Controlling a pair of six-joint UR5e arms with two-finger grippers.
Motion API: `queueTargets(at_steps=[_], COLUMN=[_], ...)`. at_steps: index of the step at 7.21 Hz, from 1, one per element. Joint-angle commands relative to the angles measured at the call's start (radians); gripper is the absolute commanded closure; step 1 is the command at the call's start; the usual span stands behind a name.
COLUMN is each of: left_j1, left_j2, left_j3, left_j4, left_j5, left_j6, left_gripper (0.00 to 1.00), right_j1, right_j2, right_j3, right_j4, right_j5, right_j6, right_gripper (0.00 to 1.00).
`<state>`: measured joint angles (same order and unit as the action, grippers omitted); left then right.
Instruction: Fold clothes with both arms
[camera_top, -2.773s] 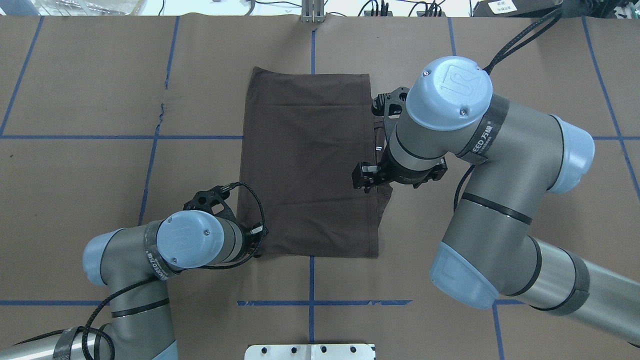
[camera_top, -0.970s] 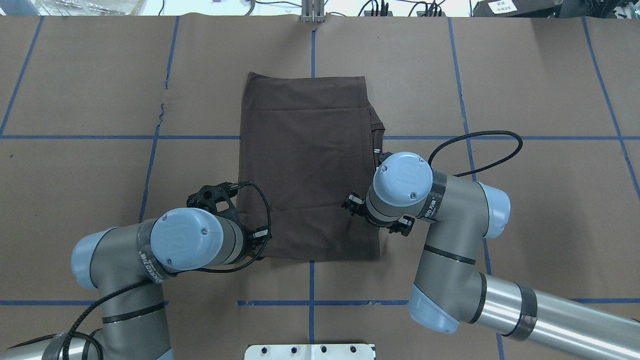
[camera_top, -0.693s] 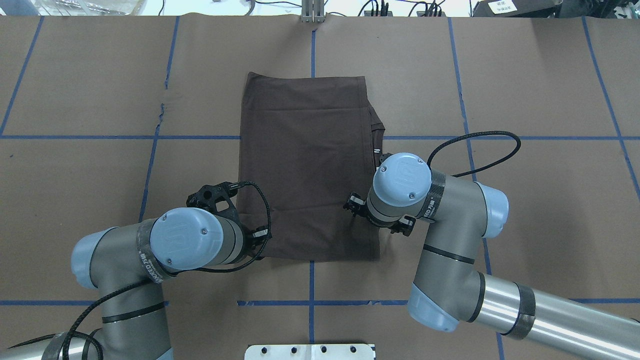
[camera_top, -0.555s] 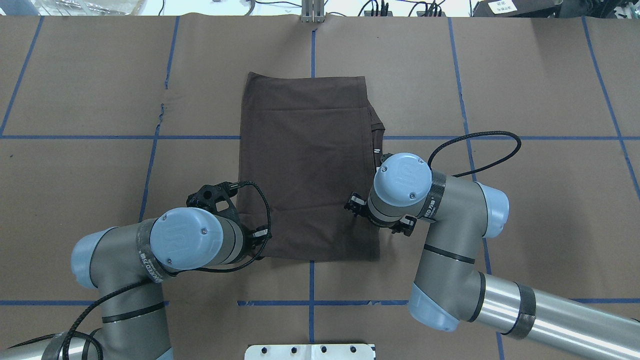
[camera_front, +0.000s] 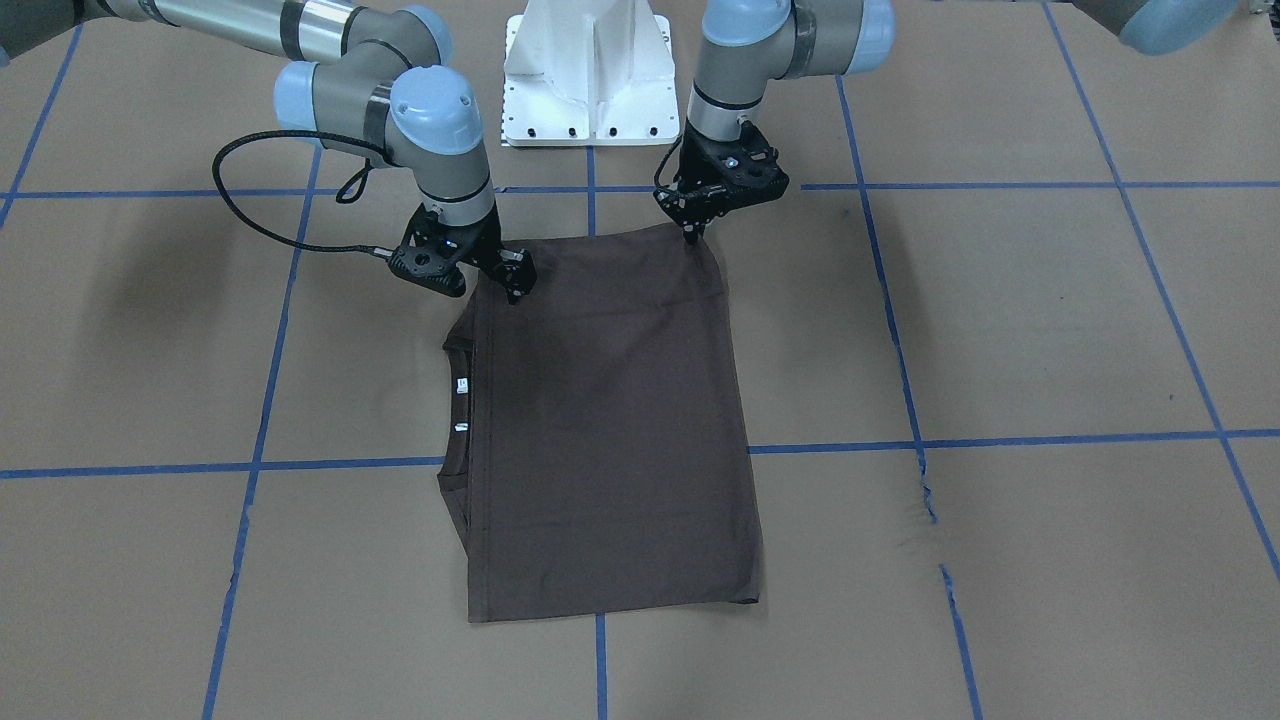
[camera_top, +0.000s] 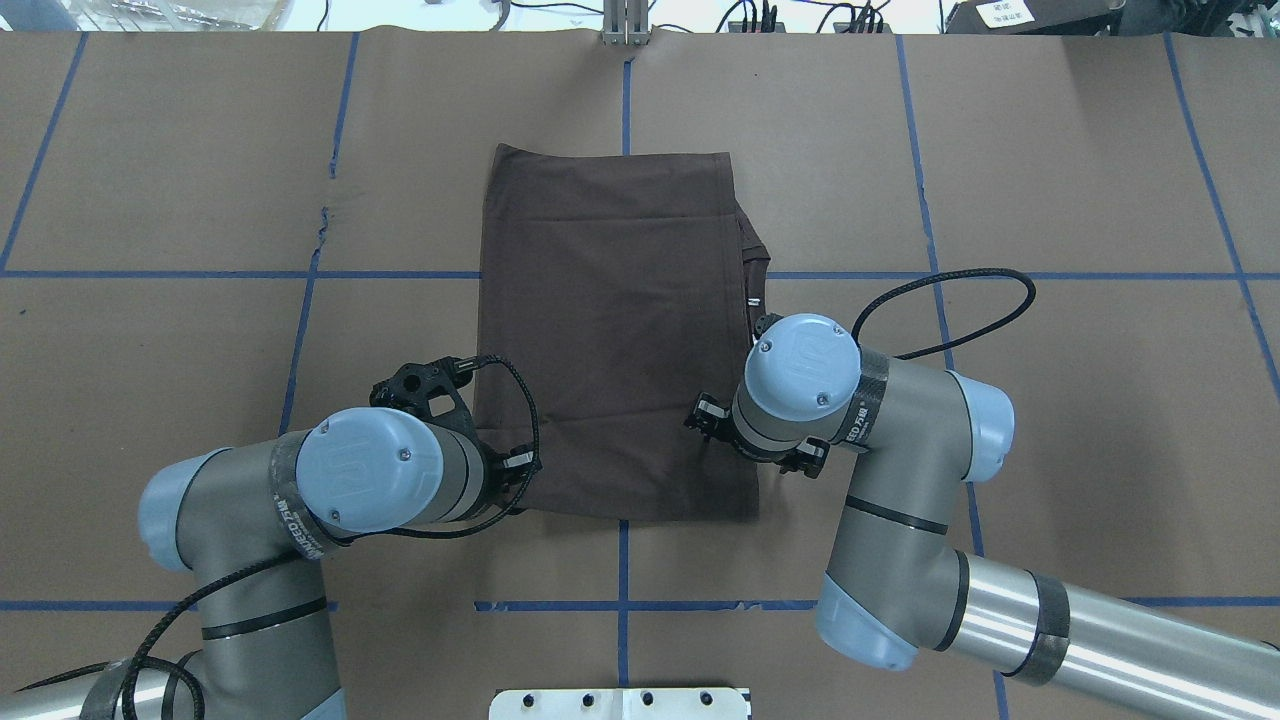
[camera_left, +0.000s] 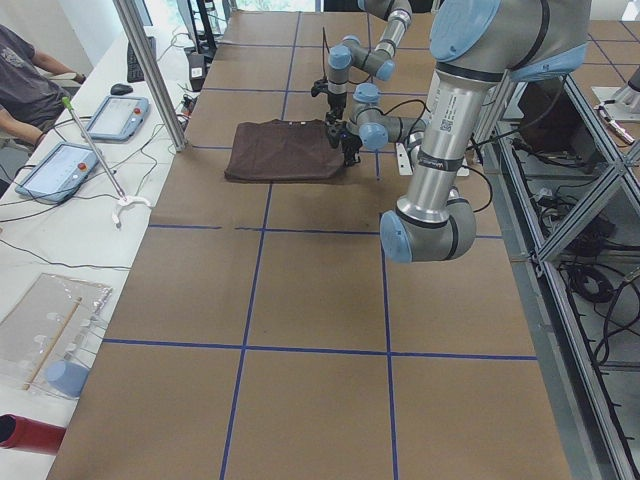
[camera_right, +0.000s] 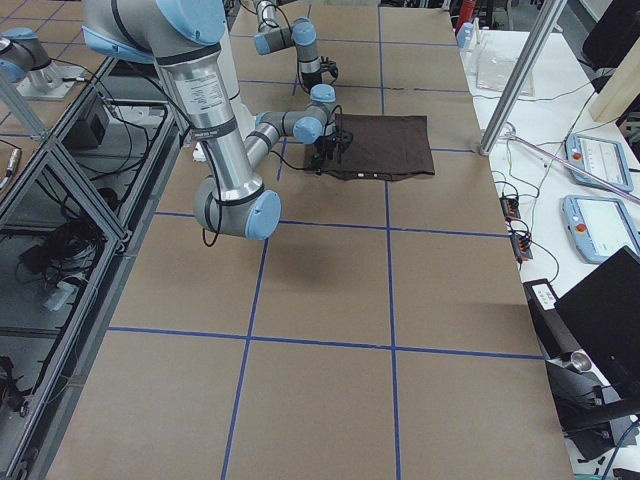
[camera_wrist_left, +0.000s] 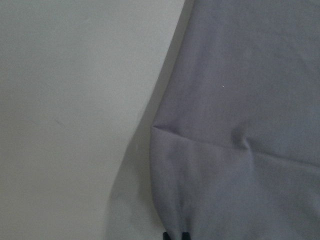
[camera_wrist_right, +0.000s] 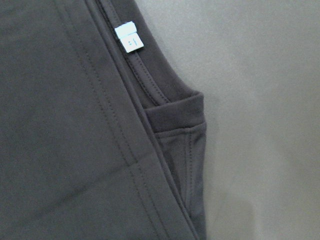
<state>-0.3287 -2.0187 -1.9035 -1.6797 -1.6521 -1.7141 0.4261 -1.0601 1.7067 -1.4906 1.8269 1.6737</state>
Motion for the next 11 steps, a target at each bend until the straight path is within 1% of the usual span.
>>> queueTargets(at_steps=[1, 2, 3, 4, 5, 6, 7, 8, 10, 11], left_j1=[-0.001, -0.001, -0.001, -0.001, -0.001, -0.001, -0.004, -0.004, -0.004, -0.006], left_j2=[0.0, 0.0, 0.0, 0.0, 0.0, 0.0, 0.0, 0.0, 0.0, 0.0], left_j3=[0.0, 0.0, 0.0, 0.0, 0.0, 0.0, 0.0, 0.0, 0.0, 0.0], left_j4=[0.0, 0.0, 0.0, 0.0, 0.0, 0.0, 0.0, 0.0, 0.0, 0.0], left_j5=[0.0, 0.0, 0.0, 0.0, 0.0, 0.0, 0.0, 0.0, 0.002, 0.0], left_j6=[0.001, 0.001, 0.001, 0.001, 0.001, 0.001, 0.001, 0.001, 0.001, 0.001], left_gripper=[1.0, 1.0, 1.0, 1.0, 1.0, 1.0, 1.0, 1.0, 1.0, 1.0], right_j1=[-0.006, -0.006, -0.006, -0.006, -0.006, -0.006, -0.006, -0.006, -0.006, -0.006], right_j2=[-0.001, 0.0, 0.002, 0.003, 0.005, 0.005, 0.005, 0.005, 0.006, 0.008], right_j3=[-0.007, -0.013, -0.015, -0.015, -0.015, -0.015, -0.013, -0.013, -0.013, -0.01], right_j4=[0.007, 0.007, 0.007, 0.007, 0.007, 0.007, 0.007, 0.007, 0.007, 0.007], right_j5=[0.0, 0.0, 0.0, 0.0, 0.0, 0.002, 0.002, 0.002, 0.002, 0.002], right_j6=[-0.002, -0.003, -0.003, -0.002, -0.002, -0.002, -0.003, -0.002, -0.002, -0.002], right_gripper=[0.0, 0.0, 0.1, 0.33, 0.51, 0.74, 0.9, 0.92, 1.0, 1.0])
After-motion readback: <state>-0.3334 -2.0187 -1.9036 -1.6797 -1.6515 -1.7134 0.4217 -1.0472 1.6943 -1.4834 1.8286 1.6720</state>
